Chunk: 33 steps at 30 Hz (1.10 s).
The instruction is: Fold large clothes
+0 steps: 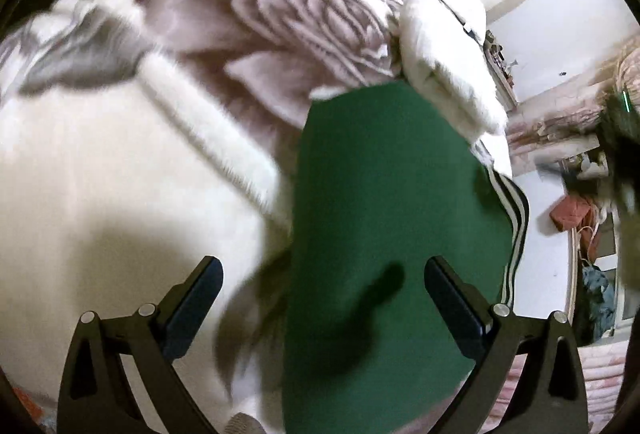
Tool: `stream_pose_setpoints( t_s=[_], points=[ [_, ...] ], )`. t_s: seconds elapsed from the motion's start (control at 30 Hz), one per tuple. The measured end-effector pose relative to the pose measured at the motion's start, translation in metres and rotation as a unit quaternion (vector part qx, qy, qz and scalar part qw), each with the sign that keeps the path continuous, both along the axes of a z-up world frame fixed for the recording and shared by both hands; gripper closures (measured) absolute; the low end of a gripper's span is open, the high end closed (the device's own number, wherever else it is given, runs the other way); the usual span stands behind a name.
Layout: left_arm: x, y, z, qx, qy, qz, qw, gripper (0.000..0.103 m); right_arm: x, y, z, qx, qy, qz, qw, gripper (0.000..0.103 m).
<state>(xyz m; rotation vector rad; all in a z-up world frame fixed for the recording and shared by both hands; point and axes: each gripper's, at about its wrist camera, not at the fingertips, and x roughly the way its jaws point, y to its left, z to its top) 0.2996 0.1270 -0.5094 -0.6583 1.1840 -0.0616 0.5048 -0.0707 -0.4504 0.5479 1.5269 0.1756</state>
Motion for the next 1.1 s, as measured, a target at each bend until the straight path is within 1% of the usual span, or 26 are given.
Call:
stream_pose_setpoints(
  t_s=[0.03, 0.07, 0.13, 0.2, 0.23, 0.27, 0.3, 0.33, 0.37, 0.4, 0.43, 0.5, 0.53, 0.57, 0.6, 0.63, 0.67, 0.7, 0.73, 0.8, 0.87, 0.93, 0.97, 1.0, 1.07, 1.1],
  points=[
    [0.009, -0.005, -0.001, 0.007, -0.002, -0.003, 1.0, 0.0, -0.01, -0.022, -0.002, -0.004, 0.003, -0.02, 1.0, 0.039],
    [0.021, -0.01, -0.002, 0.017, -0.003, -0.007, 0.9998, 0.0, -0.021, -0.046, -0.013, -0.002, 0.01, -0.041, 0.999, 0.039],
    [0.042, -0.018, -0.007, 0.035, 0.0, -0.019, 0.9992, 0.0, -0.029, -0.073, -0.037, 0.023, 0.019, -0.061, 0.998, 0.039],
    [0.061, -0.024, -0.015, 0.058, 0.002, -0.029, 0.9979, 0.0, -0.027, -0.079, -0.065, 0.058, 0.023, -0.058, 0.996, 0.039],
    [0.068, -0.026, -0.02, 0.06, 0.004, -0.028, 0.9978, 0.0, -0.027, -0.08, -0.082, 0.077, 0.026, -0.055, 0.995, 0.039],
    [0.073, -0.026, -0.023, 0.059, 0.007, -0.026, 0.9979, 0.0, -0.025, -0.076, -0.104, 0.106, 0.04, -0.047, 0.992, 0.039],
    [0.079, -0.027, -0.026, 0.06, 0.01, -0.023, 0.9979, 0.0, -0.026, -0.073, -0.118, 0.125, 0.051, -0.04, 0.99, 0.039],
    [0.083, -0.028, -0.028, 0.064, 0.013, -0.023, 0.9976, 0.0, -0.026, -0.067, -0.13, 0.133, 0.055, -0.034, 0.989, 0.048],
    [0.085, -0.03, -0.027, 0.07, 0.017, -0.023, 0.9971, 0.0, -0.026, -0.061, -0.138, 0.117, 0.036, -0.032, 0.992, 0.067],
    [0.089, -0.033, -0.027, 0.077, 0.021, -0.027, 0.9965, 0.0, -0.025, -0.055, -0.138, 0.115, 0.021, -0.023, 0.993, 0.1],
    [0.09, -0.036, -0.024, 0.087, 0.022, -0.028, 0.9956, 0.0, -0.023, -0.048, -0.13, 0.091, 0.008, -0.021, 0.996, 0.1],
    [0.091, -0.042, -0.016, 0.106, 0.024, -0.031, 0.9936, 0.0, -0.021, -0.049, -0.108, 0.079, -0.026, -0.037, 0.996, 0.1],
    [0.092, -0.045, -0.012, 0.106, 0.024, -0.031, 0.9936, 0.0, -0.02, -0.056, -0.094, 0.084, -0.043, -0.055, 0.994, 0.101],
    [0.093, -0.048, -0.008, 0.103, 0.022, -0.029, 0.994, 0.0, -0.02, -0.06, -0.088, 0.081, -0.051, -0.064, 0.993, 0.101],
    [0.095, -0.053, -0.003, 0.102, 0.02, -0.026, 0.9942, 0.0, -0.02, -0.068, -0.081, 0.056, -0.066, -0.072, 0.994, 0.101],
    [0.096, -0.056, -0.001, 0.104, 0.019, -0.027, 0.994, 0.0, -0.019, -0.073, -0.082, 0.041, -0.067, -0.067, 0.995, 0.101],
    [0.097, -0.061, 0.001, 0.11, 0.019, -0.029, 0.9933, 0.0, -0.017, -0.08, -0.098, 0.031, -0.048, -0.073, 0.996, 0.101],
    [0.098, -0.065, 0.0, 0.121, 0.019, -0.031, 0.992, 0.0, -0.018, -0.083, -0.114, 0.035, -0.021, -0.079, 0.996, 0.101],
    [0.098, -0.068, -0.002, 0.136, 0.024, -0.033, 0.9899, 0.0, -0.02, -0.082, -0.14, 0.052, 0.023, -0.066, 0.996, 0.101],
    [0.096, -0.071, -0.007, 0.151, 0.038, -0.035, 0.9872, 0.0, -0.024, -0.075, -0.159, 0.084, 0.06, -0.039, 0.994, 0.097],
    [0.089, -0.069, -0.007, 0.156, 0.04, -0.031, 0.9864, 0.0, -0.031, -0.075, -0.151, 0.112, 0.059, -0.031, 0.992, 0.086],
    [0.078, -0.064, -0.004, 0.153, 0.038, -0.02, 0.9873, 0.0, -0.042, -0.08, -0.134, 0.12, 0.045, -0.021, 0.992, 0.049],
    [0.073, -0.063, -0.002, 0.153, 0.037, -0.014, 0.9875, 0.0, -0.056, -0.088, -0.123, 0.117, 0.03, -0.021, 0.992, 0.043],
    [0.066, -0.061, 0.001, 0.155, 0.035, -0.007, 0.9872, 0.0, -0.065, -0.092, -0.118, 0.119, 0.024, -0.024, 0.992, 0.04],
    [0.054, -0.06, 0.006, 0.16, 0.033, 0.003, 0.9866, 0.0, -0.092, -0.102, -0.111, 0.126, 0.029, -0.028, 0.991, 0.038],
    [0.046, -0.06, 0.008, 0.163, 0.035, 0.01, 0.986, 0.0, -0.109, -0.105, -0.113, 0.129, 0.037, -0.027, 0.991, 0.034]
  ],
)
